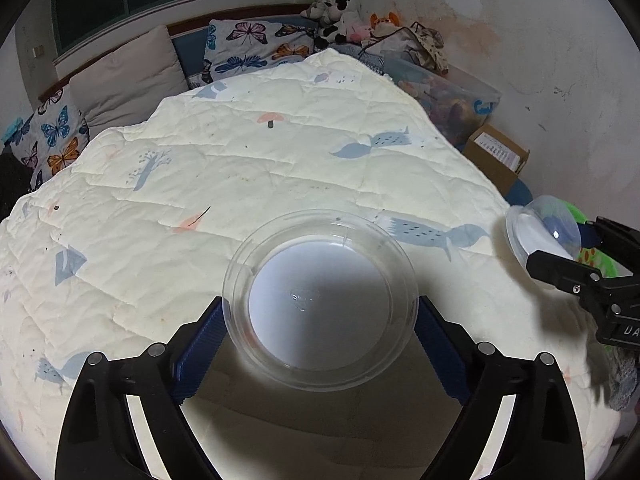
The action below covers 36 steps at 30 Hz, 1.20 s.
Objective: Collect trash
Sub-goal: 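Close the left tool on the flat clear lid while the right tool grips the dome lid, then carry both clear lids over the green basket and open the right tool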
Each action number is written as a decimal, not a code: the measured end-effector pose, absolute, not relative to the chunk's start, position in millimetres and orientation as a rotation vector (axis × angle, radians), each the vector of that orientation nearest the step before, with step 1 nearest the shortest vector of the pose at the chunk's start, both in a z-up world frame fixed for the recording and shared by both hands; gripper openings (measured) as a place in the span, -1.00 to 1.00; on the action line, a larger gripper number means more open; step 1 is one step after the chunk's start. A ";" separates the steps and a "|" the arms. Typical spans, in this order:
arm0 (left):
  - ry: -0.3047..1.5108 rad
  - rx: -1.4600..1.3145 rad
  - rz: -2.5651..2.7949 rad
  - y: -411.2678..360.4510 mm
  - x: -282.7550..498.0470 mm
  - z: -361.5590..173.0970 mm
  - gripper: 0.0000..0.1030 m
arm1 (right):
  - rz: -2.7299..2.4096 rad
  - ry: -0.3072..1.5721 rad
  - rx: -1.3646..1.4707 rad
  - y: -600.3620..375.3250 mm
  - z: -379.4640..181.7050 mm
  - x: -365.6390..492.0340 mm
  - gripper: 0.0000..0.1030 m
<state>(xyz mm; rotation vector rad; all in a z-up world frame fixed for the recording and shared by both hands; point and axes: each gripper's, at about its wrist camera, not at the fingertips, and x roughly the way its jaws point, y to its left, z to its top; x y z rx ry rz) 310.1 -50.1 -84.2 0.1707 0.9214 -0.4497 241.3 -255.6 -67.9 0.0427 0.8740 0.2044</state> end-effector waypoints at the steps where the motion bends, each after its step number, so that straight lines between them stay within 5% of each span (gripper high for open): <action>1: 0.911 0.175 -0.451 -51.4 306.6 -82.5 0.71 | 0.203 0.874 0.045 -256.9 -67.8 239.1 0.26; 36: 0.790 0.229 -0.736 -200.3 176.1 -26.1 0.70 | -0.070 0.878 0.130 -383.5 -72.3 95.7 0.27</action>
